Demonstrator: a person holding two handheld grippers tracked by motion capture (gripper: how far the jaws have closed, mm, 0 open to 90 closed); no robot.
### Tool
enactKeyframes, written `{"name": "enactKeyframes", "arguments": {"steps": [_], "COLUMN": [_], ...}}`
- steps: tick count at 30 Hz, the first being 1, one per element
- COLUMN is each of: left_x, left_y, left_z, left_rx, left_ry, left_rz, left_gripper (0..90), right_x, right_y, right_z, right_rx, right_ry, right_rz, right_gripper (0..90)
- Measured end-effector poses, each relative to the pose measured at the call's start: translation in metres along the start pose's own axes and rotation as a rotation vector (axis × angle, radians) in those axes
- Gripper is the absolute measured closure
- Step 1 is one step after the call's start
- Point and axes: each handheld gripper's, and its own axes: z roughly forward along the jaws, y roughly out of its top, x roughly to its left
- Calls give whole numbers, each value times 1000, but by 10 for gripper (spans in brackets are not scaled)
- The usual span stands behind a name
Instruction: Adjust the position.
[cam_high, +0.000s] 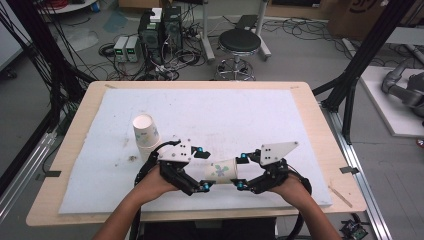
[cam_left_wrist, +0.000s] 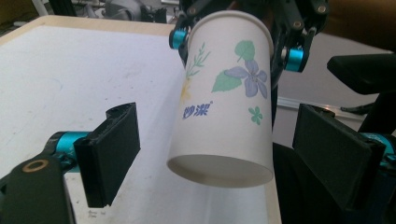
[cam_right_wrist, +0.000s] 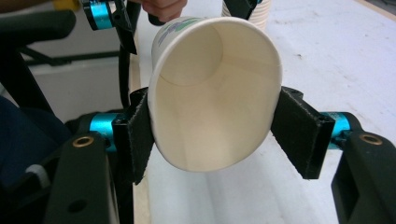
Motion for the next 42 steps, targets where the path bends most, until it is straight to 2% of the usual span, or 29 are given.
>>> {"name": "enactKeyframes", "arguments": {"steps": [2, 4, 7, 8, 10, 11, 12, 16, 23, 25, 28, 34, 42], "left_x": [0, 0, 0, 0, 1, 0, 1, 1, 2, 2, 2, 1, 1], "left_y": [0, 1, 2, 3, 4, 4, 4, 4, 2, 2, 2, 2, 4], "left_z": [1, 2, 3, 3, 4, 5, 5, 8, 10, 11, 12, 16, 19], "left_rx": [15, 31, 50, 49, 62, 69, 81, 104, 144, 156, 168, 202, 228], "left_ry": [-3, -1, 0, 1, 1, 5, 7, 8, 13, 13, 13, 21, 21], "left_rz": [-2, 6, 16, 15, 22, 18, 24, 28, 35, 39, 39, 49, 56], "left_gripper": [149, 152, 154, 154, 154, 158, 158, 160, 163, 164, 164, 168, 185], "right_x": [-1, -2, -2, -2, -2, -2, -2, -3, -3, -3, -3, -2, -2], "right_y": [3, 11, 15, 20, 22, 27, 27, 37, 41, 44, 47, 59, 63], "right_z": [0, 0, 1, 3, 3, 5, 5, 9, 14, 16, 17, 19, 23], "right_rx": [18, 73, 101, 138, 155, 194, 194, 252, 291, 336, 354, 431, 463], "right_ry": [-4, -9, -7, -10, -12, -20, -20, -18, -12, -15, -18, -27, -26], "right_rz": [-5, -19, -31, -40, -42, -53, -53, -68, -79, -88, -96, -137, -153], "right_gripper": [342, 342, 342, 342, 341, 341, 341, 341, 337, 336, 332, 332, 329]}}
